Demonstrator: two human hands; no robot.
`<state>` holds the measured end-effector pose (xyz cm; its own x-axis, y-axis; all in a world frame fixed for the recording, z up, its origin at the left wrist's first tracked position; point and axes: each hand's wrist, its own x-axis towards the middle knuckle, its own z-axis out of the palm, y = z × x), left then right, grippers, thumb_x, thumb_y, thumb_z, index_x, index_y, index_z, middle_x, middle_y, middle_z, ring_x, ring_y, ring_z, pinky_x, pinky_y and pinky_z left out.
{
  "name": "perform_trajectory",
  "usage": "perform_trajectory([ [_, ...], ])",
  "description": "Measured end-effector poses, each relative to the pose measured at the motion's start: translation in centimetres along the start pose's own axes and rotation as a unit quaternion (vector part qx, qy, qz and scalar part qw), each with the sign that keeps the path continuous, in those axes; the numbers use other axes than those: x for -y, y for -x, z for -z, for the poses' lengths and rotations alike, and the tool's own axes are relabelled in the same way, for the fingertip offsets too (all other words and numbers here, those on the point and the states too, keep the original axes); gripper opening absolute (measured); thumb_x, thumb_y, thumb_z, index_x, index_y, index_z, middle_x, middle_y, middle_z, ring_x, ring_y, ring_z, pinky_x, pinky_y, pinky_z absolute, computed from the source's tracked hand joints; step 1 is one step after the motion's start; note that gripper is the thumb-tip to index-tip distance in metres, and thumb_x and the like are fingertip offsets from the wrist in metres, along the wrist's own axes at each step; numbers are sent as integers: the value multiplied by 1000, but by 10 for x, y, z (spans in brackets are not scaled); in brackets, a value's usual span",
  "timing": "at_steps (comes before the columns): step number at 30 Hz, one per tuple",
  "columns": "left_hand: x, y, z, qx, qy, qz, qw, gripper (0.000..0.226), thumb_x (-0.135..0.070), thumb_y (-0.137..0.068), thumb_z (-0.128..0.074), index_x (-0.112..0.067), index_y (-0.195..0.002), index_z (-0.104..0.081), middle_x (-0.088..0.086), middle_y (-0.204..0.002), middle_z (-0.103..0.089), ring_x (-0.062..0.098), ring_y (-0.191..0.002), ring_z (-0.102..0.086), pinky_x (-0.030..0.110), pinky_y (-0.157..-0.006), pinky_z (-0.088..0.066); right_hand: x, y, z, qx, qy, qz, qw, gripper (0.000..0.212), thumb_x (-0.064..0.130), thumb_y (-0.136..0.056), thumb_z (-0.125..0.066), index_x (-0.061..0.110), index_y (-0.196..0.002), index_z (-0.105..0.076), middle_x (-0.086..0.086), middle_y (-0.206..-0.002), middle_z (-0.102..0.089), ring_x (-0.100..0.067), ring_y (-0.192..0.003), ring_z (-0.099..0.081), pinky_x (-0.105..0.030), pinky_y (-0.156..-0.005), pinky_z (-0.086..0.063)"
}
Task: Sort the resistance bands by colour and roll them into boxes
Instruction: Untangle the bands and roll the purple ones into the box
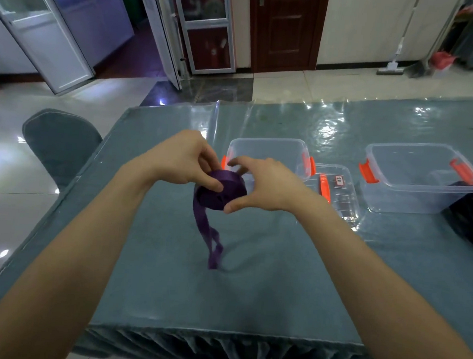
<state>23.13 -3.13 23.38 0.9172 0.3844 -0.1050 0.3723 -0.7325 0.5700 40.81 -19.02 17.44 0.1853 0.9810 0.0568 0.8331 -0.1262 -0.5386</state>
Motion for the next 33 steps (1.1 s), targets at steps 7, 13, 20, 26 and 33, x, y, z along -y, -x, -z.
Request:
perform_trajectory([
  [7, 10, 4, 21, -16, 139, 4, 990, 26, -38, -73, -99, -29, -95, -88, 3, -88, -85, 17, -88, -83, 15, -79, -59, 1, 13, -34, -195, 56, 172, 964, 119, 60, -75, -87, 22, -168, -23, 1, -160, -42, -22, -132, -58, -40, -95, -60],
  [13, 17, 0, 19, -9, 167, 14, 986, 37, -46, -68, -98, -28, -99, -88, 3, -94, -85, 18, -94, -83, 16, -83, -60, 9, 5, -39, -243, 119, 226, 936, 82, 34, -77, -78, 9, -150, -51, -3, -142, -57, -27, -120, -61, -42, -84, -60],
  [20, 72, 16, -60, -4, 310, 34, 950, 66, -6, -80, -95, -19, -139, -68, 9, -130, -78, 27, -125, -73, 41, -105, -59, -8, 3, -34, -279, 103, 156, 942, 81, 39, -85, -80, 2, -151, -52, -11, -148, -59, -31, -131, -60, -44, -100, -57],
  [26, 116, 22, -167, 96, 189, 144, 967, 45, 13, -79, -87, -6, -118, -77, 6, -130, -78, 17, -132, -68, 44, -118, -50, -33, 13, -42, -329, 60, 106, 936, 86, 37, -76, -89, 5, -148, -55, -8, -143, -61, -29, -124, -63, -40, -95, -60],
  [33, 114, 23, -236, -17, 237, 193, 952, 91, 14, -74, -89, -12, -152, -50, 4, -151, -56, 23, -137, -55, 40, -117, -44, -57, 34, -62, -313, 14, 30, 949, 90, 41, -73, -91, 7, -148, -55, -5, -142, -61, -26, -127, -62, -38, -99, -57],
])
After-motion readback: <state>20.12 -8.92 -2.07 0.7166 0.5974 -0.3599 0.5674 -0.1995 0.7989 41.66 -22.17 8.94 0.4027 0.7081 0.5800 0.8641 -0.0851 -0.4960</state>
